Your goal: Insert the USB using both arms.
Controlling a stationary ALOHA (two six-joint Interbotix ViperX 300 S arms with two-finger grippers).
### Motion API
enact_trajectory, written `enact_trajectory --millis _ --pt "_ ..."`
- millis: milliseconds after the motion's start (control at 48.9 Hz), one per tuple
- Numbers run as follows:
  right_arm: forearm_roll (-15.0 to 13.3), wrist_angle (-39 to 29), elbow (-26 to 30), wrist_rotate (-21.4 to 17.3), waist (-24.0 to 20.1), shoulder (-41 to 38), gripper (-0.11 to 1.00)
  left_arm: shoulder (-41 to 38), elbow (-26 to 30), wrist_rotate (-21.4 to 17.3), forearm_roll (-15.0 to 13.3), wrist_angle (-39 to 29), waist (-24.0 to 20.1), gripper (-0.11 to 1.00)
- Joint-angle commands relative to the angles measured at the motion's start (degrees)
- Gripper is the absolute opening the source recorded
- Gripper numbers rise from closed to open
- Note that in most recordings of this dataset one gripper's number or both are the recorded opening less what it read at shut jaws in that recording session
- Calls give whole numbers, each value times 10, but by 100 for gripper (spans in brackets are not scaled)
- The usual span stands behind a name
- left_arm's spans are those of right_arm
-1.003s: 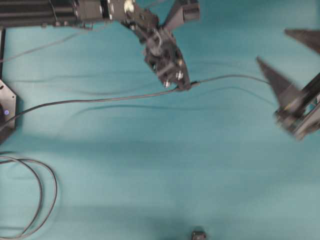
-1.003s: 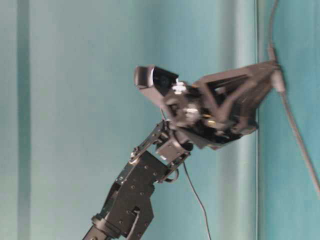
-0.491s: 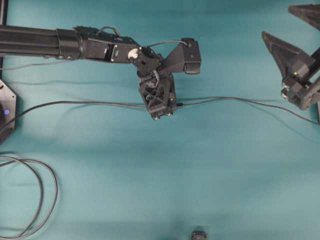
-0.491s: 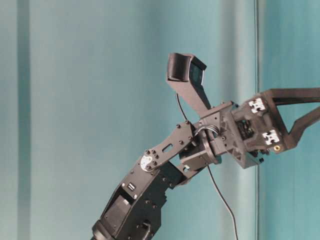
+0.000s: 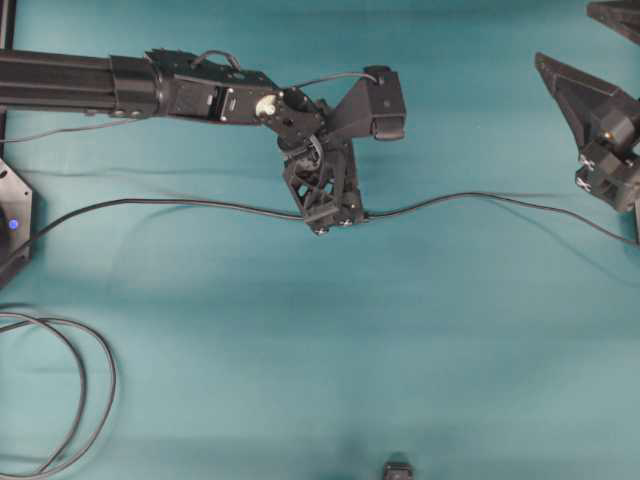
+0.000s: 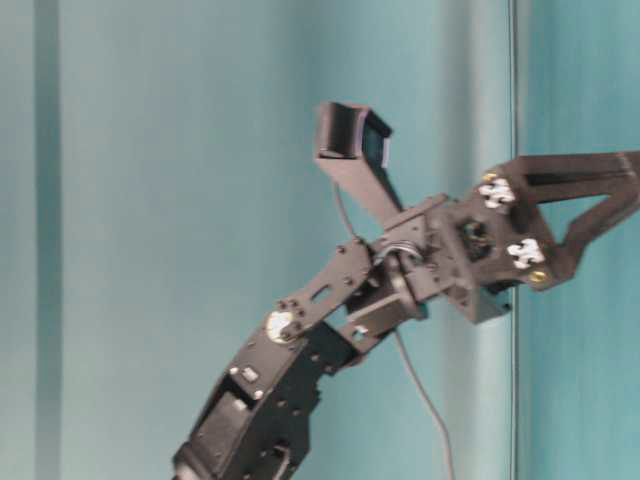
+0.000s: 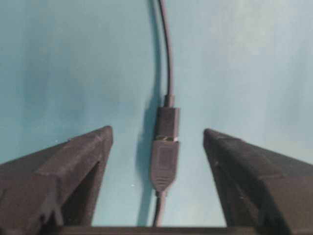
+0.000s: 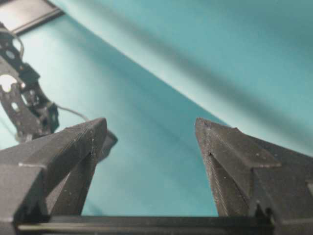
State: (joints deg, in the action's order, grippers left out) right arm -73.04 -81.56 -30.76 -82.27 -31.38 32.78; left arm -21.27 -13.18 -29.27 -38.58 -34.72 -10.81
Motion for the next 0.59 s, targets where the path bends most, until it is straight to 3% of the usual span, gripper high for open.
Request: enact_trajectory --millis 0,184,348,573 --pt "-3 1 6 0 1 5 79 48 9 12 2 1 6 80" --pt "-3 11 -10 -4 1 30 79 129 -19 20 2 23 7 80" --pt "-3 69 -59 -21 1 76 79 209 -71 18 2 87 23 80" --pt "-3 203 -169 -115 1 164 79 336 -178 6 2 296 57 80"
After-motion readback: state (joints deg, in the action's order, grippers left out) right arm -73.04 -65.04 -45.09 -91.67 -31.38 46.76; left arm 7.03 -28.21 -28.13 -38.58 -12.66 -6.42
